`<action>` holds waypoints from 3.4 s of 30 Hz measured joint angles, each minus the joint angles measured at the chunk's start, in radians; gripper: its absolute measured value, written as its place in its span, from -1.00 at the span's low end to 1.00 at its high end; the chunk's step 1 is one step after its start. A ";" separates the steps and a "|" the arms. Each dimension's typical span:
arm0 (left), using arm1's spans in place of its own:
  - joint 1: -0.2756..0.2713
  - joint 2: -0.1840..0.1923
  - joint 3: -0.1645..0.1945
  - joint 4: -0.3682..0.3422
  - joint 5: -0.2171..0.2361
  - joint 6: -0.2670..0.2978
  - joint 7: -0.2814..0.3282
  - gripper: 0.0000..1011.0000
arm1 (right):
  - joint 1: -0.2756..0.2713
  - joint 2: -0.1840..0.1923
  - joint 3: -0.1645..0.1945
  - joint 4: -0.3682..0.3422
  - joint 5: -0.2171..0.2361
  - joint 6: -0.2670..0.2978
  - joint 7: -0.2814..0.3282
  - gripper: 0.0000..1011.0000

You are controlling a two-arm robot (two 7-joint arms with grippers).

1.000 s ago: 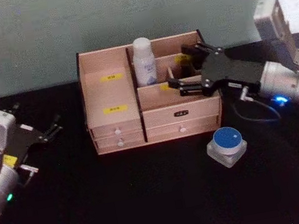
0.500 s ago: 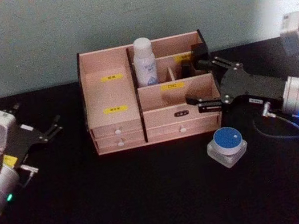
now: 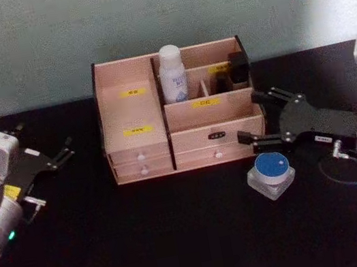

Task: Pick up the facial cleanser and watermelon frost from the table and place them into the tiered storage box.

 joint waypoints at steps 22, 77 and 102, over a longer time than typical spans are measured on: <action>0.000 0.000 0.000 0.000 0.000 0.000 0.000 0.98 | -0.100 0.088 0.014 -0.038 0.020 0.063 -0.043 0.98; 0.000 0.000 0.000 0.000 0.000 0.000 0.000 0.98 | -0.049 0.031 -0.034 0.103 -0.033 0.104 -0.043 0.98; 0.000 0.000 0.000 0.000 0.000 0.000 0.000 0.98 | -0.040 0.020 -0.044 0.133 -0.035 0.110 -0.036 0.98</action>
